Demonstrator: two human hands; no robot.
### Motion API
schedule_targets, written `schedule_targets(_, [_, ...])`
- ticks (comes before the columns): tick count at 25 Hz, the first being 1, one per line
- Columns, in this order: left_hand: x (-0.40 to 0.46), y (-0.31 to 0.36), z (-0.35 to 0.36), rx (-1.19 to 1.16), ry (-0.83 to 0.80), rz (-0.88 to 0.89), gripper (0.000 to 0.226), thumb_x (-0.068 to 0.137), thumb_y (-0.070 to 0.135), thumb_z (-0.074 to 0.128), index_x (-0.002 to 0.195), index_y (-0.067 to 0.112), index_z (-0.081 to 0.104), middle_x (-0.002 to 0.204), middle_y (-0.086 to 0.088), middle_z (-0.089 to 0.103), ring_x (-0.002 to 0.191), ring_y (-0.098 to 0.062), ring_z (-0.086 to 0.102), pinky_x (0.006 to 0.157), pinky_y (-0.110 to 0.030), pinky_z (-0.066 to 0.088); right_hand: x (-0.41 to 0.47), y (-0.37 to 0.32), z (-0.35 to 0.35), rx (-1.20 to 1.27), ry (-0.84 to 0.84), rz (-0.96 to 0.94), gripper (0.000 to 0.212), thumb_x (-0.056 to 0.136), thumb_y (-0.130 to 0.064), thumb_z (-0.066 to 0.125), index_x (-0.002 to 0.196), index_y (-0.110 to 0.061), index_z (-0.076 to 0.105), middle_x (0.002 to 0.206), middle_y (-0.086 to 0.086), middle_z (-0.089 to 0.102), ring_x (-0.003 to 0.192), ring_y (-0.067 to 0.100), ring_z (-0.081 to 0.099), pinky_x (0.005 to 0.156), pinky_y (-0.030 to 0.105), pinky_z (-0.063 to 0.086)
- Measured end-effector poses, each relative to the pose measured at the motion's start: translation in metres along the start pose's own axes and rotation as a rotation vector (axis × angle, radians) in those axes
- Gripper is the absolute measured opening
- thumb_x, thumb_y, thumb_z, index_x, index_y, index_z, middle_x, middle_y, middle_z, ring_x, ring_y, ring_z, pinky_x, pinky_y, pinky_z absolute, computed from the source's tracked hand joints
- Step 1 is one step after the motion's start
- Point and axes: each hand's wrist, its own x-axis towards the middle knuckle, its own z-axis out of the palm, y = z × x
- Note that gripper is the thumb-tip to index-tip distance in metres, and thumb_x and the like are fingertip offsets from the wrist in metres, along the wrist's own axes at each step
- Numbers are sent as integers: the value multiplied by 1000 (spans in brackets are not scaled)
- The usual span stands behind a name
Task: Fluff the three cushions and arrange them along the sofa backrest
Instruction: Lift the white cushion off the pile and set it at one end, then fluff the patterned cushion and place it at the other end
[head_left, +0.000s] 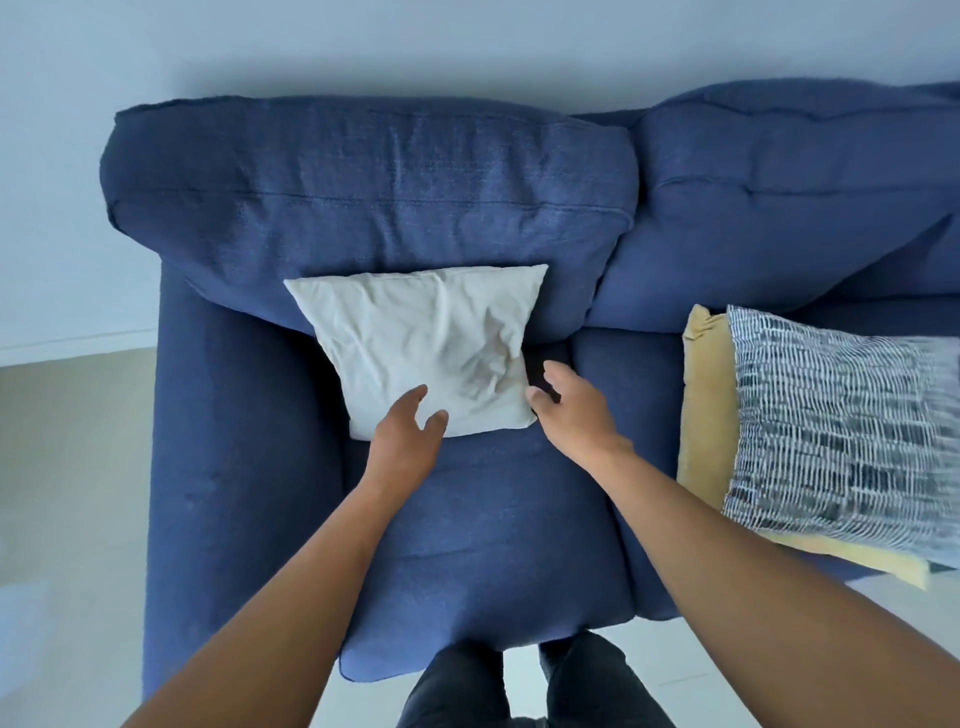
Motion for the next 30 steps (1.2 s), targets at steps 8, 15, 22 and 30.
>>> schedule_targets(8, [-68,46,74,203,-67,186,65,104,36,54,161,18,31,167,-3,37,147,-24,43,120,-38,35,-71,73,-79,-191,174,-27,62,104,-33,54,159,-10,34,167,7,35,156,22,23,122,38,24])
schedule_targets(15, [-137,89,203,319,-71,254,62,104,37,54,160,17,34,165,-4,40,149,-26,39,119,-39,34,-134,192,-191,-132,256,10,38,100,-30,55,133,-12,53,132,7,60,125,30,54,98,39,43])
schedule_targets(22, [-199,117,325,297,-143,202,65,103,39,56,161,21,33,165,0,41,147,-24,43,116,-39,37,-179,304,-291,-48,296,114,68,104,-37,55,160,-9,30,166,10,34,152,29,31,120,43,28])
schedule_targets(30, [-148,159,380,319,-155,184,66,104,39,54,162,17,31,164,-9,42,147,-29,43,113,-40,37,-157,339,-341,97,311,184,70,101,-40,57,160,-13,32,164,8,38,150,29,36,119,45,31])
